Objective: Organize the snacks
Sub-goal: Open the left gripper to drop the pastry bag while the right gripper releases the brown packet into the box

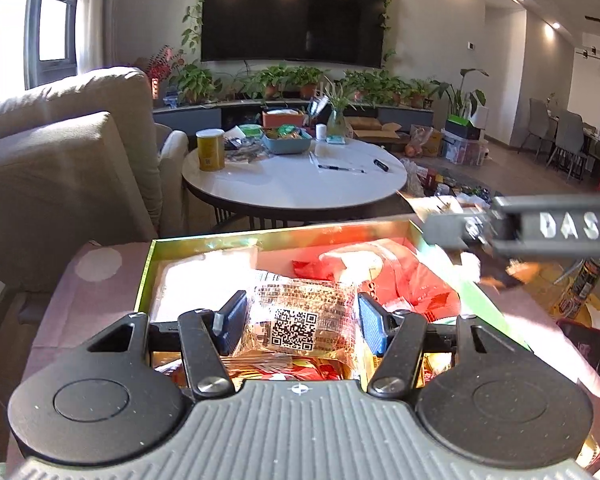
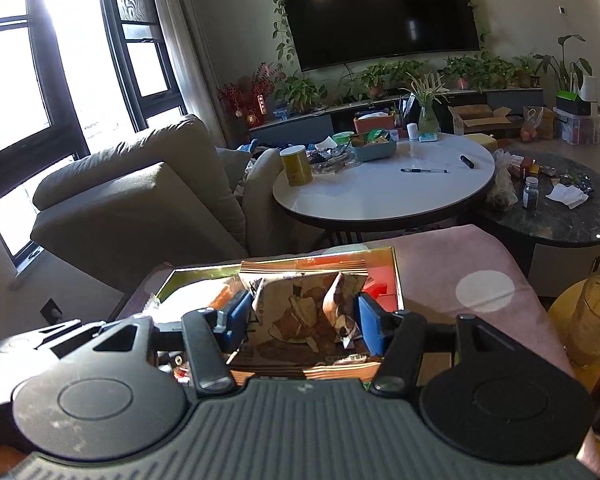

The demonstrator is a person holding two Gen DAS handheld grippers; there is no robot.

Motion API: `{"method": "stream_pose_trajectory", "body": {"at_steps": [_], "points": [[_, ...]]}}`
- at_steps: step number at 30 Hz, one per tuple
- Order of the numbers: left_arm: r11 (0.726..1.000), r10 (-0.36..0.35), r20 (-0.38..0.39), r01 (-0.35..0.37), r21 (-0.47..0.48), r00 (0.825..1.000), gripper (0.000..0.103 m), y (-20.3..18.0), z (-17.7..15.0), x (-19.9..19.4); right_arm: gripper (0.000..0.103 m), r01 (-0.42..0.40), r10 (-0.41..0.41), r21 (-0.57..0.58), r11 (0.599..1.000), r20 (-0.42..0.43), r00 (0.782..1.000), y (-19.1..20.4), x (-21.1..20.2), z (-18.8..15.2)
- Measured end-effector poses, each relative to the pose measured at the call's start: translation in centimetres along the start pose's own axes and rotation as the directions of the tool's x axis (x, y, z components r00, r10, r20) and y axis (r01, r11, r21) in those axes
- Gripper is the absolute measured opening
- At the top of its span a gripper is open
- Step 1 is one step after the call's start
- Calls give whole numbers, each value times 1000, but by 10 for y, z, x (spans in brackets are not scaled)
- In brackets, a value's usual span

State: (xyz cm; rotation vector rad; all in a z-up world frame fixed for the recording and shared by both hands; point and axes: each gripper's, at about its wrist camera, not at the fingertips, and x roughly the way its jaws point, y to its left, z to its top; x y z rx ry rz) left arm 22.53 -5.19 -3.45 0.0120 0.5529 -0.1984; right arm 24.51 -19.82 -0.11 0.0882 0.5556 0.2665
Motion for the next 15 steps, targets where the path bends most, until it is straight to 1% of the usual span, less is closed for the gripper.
{"method": "stream_pose_trajectory", "body": {"at_steps": [5, 9, 13, 14, 15], "points": [[1000, -5, -22, 5, 12, 1000, 55, -4, 0, 16, 79, -21, 21, -12, 1000, -19, 1000, 5, 20, 6], [999, -9, -26, 10, 34, 1000, 56, -7, -1, 21, 79, -35, 35, 4, 999, -41, 999, 3, 34, 8], [1000, -15, -26, 16, 15, 1000, 57, -6, 0, 22, 79, -43, 44, 20, 999, -75, 996, 3, 50, 11], [1000, -16, -22, 17, 11, 1000, 61, -5, 1, 22, 79, -41, 43, 20, 999, -82, 996, 4, 54, 11], [1000, -16, -22, 17, 9, 1000, 69, -5, 1, 21, 79, -39, 41, 21, 999, -85, 996, 5, 56, 11]]}}
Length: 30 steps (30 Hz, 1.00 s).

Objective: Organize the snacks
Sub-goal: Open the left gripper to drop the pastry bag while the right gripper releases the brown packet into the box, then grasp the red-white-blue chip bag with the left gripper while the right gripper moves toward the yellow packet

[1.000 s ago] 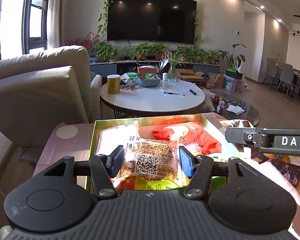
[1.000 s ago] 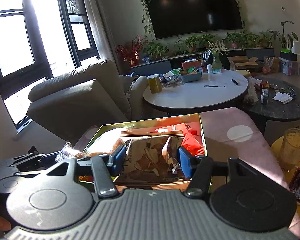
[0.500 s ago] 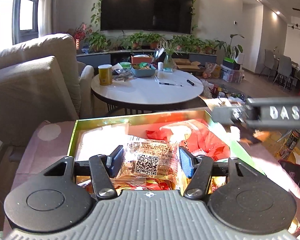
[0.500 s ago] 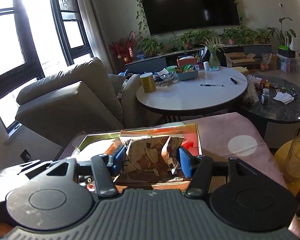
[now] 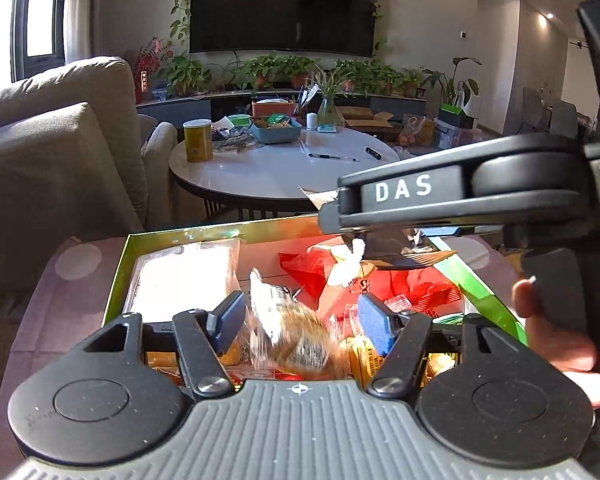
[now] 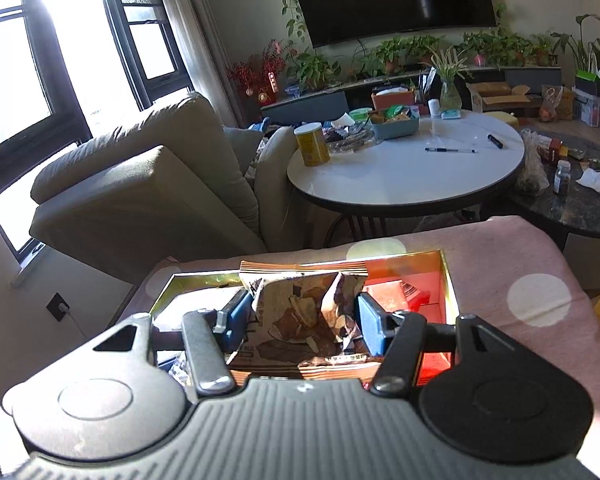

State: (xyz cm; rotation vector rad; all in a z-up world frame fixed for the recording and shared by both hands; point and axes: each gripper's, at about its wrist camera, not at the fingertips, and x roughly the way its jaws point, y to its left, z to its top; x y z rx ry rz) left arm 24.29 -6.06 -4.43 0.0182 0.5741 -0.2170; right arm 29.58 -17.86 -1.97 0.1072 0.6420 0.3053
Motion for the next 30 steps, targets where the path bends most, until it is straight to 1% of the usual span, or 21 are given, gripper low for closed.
{"method": "stream_pose_trajectory", "body": {"at_steps": [1, 3, 5, 9, 14, 18, 22, 24, 26, 30], "points": [[1000, 2, 3, -2, -3, 1000, 73, 1, 0, -1, 79, 3, -3, 6, 1000, 0, 1000, 0, 2, 0], [1000, 27, 10, -27, 1, 1000, 76, 1, -1, -2, 79, 2, -2, 26, 1000, 0, 1000, -1, 5, 0], [1000, 30, 14, -30, -8, 999, 79, 3, -2, -4, 80, -1, 1, 43, 999, 1, 1000, -2, 4, -1], [999, 35, 14, -35, -28, 999, 79, 8, -3, -6, 80, 8, -9, 49, 999, 10, 1000, -5, -3, -4], [999, 35, 21, -35, -26, 999, 80, 8, -5, -13, 79, 23, -25, 56, 998, 33, 999, -9, -19, -3], [999, 49, 24, -49, -22, 998, 81, 10, -8, -20, 79, 34, -36, 41, 999, 52, 998, -10, -33, -4], [998, 65, 34, -64, -27, 997, 82, 14, -10, -34, 79, 43, -45, 28, 999, 59, 997, -13, -43, -9], [997, 73, 41, -72, -21, 997, 85, 15, -11, -42, 79, 45, -46, 29, 999, 57, 997, -14, -47, -13], [996, 86, 51, -86, -15, 995, 85, 16, -14, -53, 79, 39, -41, 30, 999, 55, 998, -15, -51, -15], [996, 93, 42, -93, -16, 995, 86, 18, -22, -69, 79, 30, -32, 29, 999, 53, 998, -14, -59, -20]]}}
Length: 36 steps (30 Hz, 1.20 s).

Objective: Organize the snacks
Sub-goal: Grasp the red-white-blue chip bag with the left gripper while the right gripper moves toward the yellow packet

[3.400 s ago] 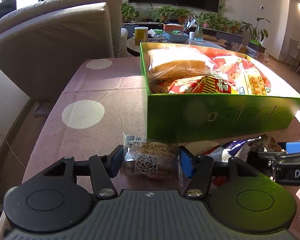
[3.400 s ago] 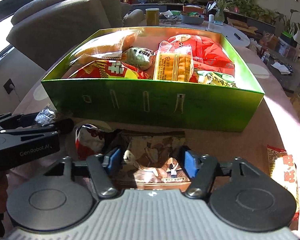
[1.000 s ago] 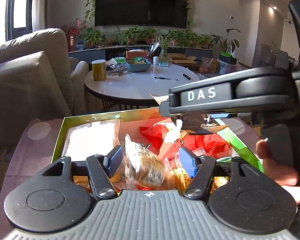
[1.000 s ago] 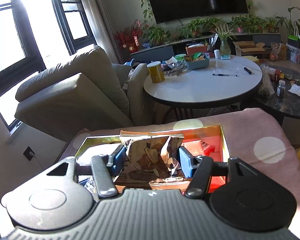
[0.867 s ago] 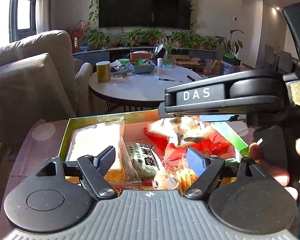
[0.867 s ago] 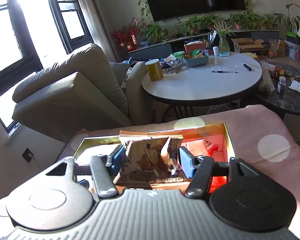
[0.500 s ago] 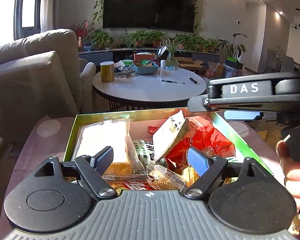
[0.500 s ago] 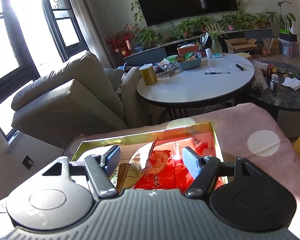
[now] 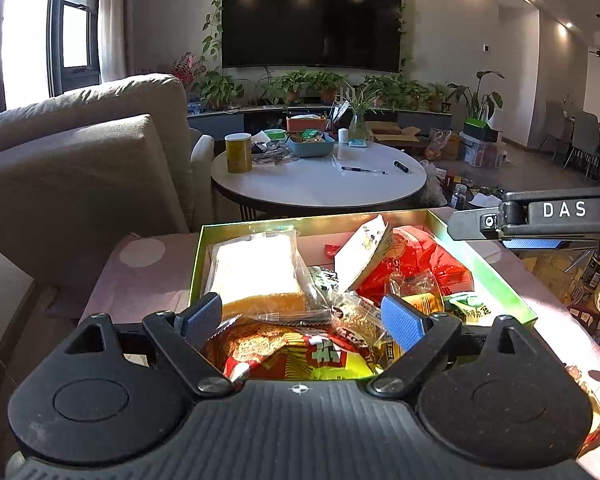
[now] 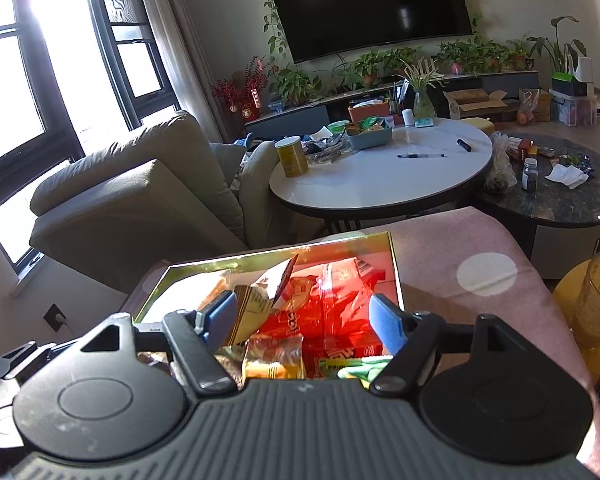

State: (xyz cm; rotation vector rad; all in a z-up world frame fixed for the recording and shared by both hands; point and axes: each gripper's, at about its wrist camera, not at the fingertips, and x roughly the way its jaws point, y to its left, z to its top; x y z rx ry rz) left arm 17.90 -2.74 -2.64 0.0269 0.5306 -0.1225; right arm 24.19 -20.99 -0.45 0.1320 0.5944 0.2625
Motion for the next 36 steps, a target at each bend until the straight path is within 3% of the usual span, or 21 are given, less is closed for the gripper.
{"method": "stream_pose_trajectory", "body": {"at_steps": [15, 21, 29, 31, 33, 36], "points": [[998, -33, -75, 37, 49, 997, 86, -4, -48, -36, 79, -4, 3, -34, 999, -24, 1000, 10, -36, -39], [992, -15, -113, 28, 120, 994, 86, -15, -60, -25, 79, -2, 2, -19, 1000, -40, 999, 8, -44, -50], [989, 13, -170, 12, 146, 985, 85, -23, -69, 6, 79, 3, -3, -1, 1000, -53, 999, 2, -48, -59], [988, 21, -181, 8, 155, 983, 79, -24, -71, 11, 79, 4, -3, 5, 1000, -55, 998, 1, -48, -60], [990, 14, -205, 16, 142, 979, 59, -23, -73, 16, 79, 3, -2, 12, 1000, -58, 998, -1, -47, -61], [996, 3, -229, 19, 92, 973, 52, -17, -75, 20, 79, 1, 0, 21, 1000, -61, 998, -4, -47, -63]]}}
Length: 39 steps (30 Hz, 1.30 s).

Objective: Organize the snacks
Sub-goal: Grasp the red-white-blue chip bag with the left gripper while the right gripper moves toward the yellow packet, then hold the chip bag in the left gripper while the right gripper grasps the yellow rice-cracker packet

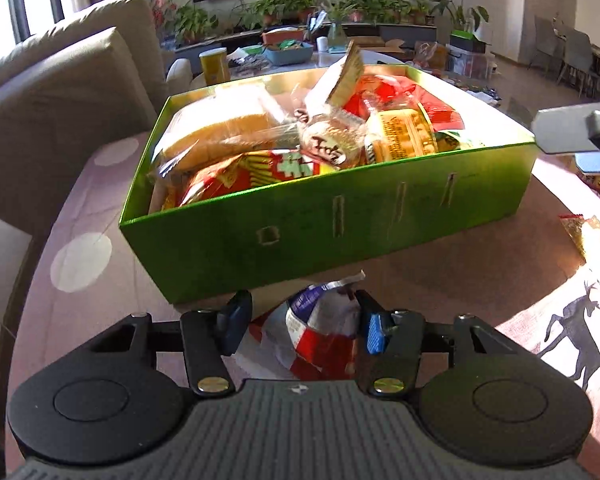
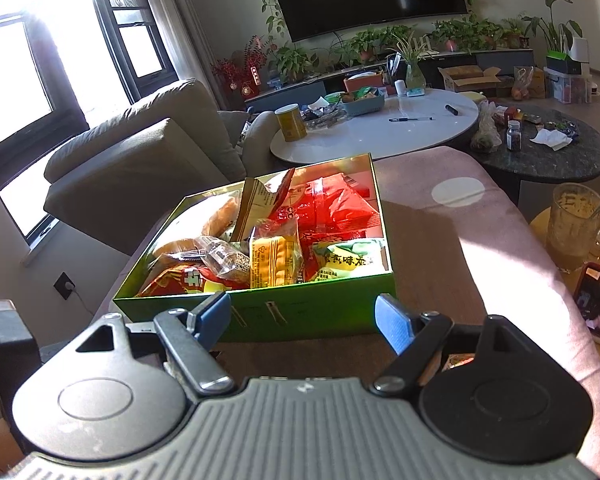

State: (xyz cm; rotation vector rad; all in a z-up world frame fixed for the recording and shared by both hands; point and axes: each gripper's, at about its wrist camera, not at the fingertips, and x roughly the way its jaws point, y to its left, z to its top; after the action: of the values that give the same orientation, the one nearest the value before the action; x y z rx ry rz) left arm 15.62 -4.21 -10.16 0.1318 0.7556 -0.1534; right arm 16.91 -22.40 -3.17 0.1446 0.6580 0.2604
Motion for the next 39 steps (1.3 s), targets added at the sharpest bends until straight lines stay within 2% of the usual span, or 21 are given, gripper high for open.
{"method": "stream_pose_trajectory", "body": {"at_steps": [4, 12, 21, 27, 31, 34, 39], "points": [[1000, 2, 12, -1, -26, 1000, 50, 4, -1, -5, 79, -3, 3, 3, 1000, -2, 1000, -1, -2, -2], [999, 4, 85, 1, -54, 996, 50, 8, -2, -33, 79, -1, 1, 1, 1000, 1, 1000, 0, -9, -2], [997, -1, 108, 9, -76, 994, 50, 12, -6, -56, 79, -22, 21, -61, 998, -24, 999, 8, -20, -12], [996, -7, 128, 19, -88, 992, 50, 13, -8, -67, 80, 102, -101, -57, 993, 7, 995, -18, -34, -15], [996, -15, 131, 26, -81, 991, 50, 9, -8, -71, 80, 190, -190, -10, 982, -1, 982, -41, -33, -18], [997, -20, 130, 30, -76, 991, 50, 7, -9, -72, 80, 265, -265, 2, 964, -22, 964, -52, -26, -23], [996, -24, 129, 34, -77, 991, 50, 6, -8, -71, 80, 273, -275, -30, 962, -116, 954, -56, -6, -37]]}}
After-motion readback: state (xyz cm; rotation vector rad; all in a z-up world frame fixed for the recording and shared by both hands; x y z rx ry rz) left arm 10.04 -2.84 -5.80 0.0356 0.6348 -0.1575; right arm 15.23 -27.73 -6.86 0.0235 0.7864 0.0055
